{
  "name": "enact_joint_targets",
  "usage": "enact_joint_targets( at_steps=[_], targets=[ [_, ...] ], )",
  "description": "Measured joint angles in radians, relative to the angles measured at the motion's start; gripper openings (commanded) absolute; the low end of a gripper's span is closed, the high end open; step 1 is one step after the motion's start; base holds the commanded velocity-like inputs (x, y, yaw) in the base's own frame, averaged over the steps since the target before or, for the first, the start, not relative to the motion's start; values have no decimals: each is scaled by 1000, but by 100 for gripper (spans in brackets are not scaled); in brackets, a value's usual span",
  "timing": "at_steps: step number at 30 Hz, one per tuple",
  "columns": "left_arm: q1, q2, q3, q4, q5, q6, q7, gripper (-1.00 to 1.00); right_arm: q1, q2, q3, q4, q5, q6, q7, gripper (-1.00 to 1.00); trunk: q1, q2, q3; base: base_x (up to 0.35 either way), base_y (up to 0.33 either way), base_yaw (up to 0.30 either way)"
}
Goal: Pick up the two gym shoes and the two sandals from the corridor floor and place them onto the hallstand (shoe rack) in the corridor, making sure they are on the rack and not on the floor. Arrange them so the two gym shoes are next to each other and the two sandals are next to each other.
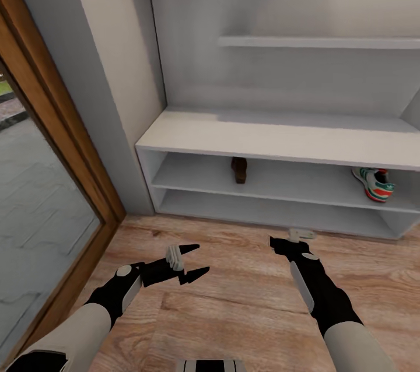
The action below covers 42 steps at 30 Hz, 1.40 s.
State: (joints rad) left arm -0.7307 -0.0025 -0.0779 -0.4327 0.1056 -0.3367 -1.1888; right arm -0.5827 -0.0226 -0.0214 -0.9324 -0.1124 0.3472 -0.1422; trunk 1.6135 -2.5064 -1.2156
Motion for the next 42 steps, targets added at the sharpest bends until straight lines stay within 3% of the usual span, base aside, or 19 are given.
enact_joint_targets(
  at_steps=[42],
  targets=[
    [0, -1, 1, 0, 2, 0, 1, 100, 0, 0, -2, -6, -3, 1, 1, 100, 0, 0, 16, -5, -6, -270]
  ],
)
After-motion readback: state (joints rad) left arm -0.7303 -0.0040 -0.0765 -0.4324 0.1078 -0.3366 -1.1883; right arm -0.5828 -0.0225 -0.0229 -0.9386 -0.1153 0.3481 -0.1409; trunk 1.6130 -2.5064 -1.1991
